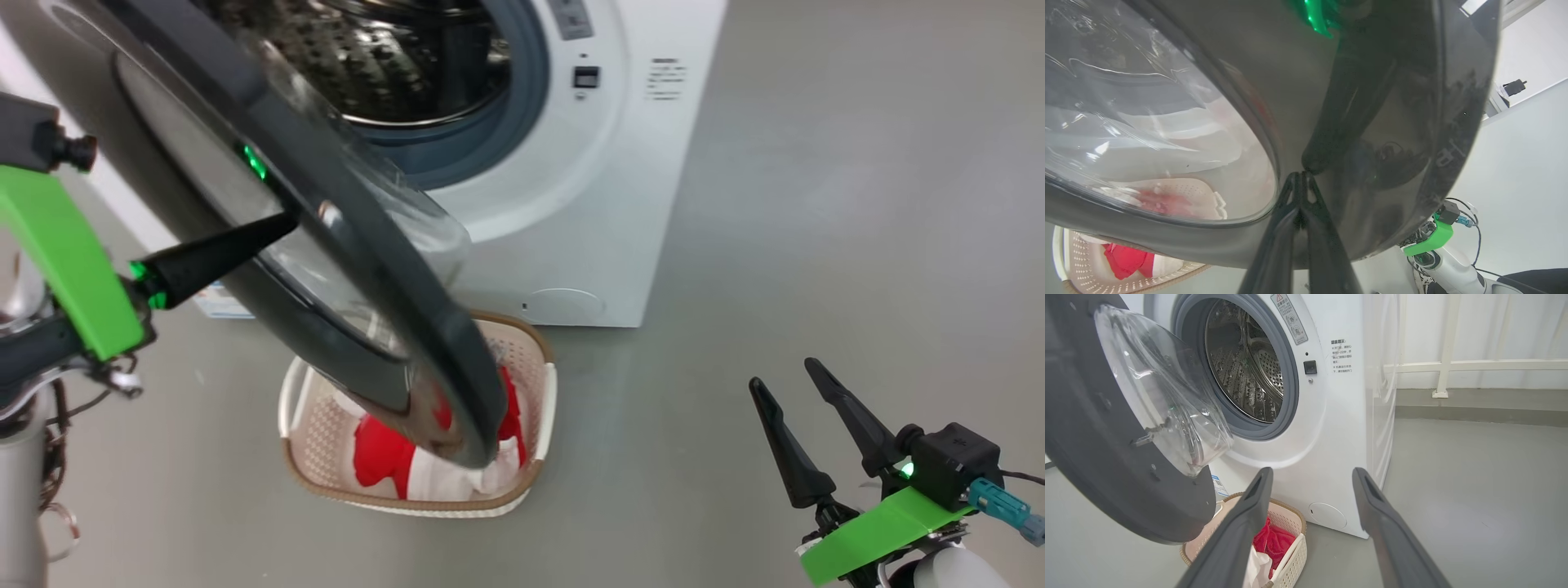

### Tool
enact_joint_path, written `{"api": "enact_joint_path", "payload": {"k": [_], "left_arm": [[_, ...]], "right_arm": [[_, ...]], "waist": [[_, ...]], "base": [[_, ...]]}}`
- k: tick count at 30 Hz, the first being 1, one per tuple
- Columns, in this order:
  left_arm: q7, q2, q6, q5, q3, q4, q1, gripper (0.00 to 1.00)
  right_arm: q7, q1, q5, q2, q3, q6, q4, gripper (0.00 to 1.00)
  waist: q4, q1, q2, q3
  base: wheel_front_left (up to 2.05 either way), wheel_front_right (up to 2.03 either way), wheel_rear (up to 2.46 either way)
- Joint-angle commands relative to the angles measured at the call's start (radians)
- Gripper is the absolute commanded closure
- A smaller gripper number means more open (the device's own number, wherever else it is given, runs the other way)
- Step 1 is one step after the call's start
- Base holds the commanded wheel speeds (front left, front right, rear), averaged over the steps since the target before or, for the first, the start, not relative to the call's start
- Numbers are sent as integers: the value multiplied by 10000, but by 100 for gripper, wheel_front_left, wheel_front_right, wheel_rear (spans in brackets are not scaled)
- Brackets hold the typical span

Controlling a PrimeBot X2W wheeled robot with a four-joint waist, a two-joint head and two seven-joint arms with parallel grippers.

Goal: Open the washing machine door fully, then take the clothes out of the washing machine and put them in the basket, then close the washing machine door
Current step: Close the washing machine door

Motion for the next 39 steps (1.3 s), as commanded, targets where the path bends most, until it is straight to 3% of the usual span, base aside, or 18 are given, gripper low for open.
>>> {"api": "enact_joint_path", "payload": {"k": [1,25,39], "left_arm": [[-181,323,-73,67,246,-208,-500,100],[-4826,874,-73,1015,-1062,2635,-2247,100],[-6785,1172,-73,988,-1484,4113,-3078,100]], "right_arm": [[-63,-144,-106,-102,92,63,-255,0],[-63,-528,-75,378,36,63,-282,0],[-63,-550,-68,573,42,63,-257,0]], "waist": [[-318,0,0,73],[-2625,0,0,750],[-3141,0,0,796]], "base": [[0,0,0],[0,0,0],[0,0,0]]}}
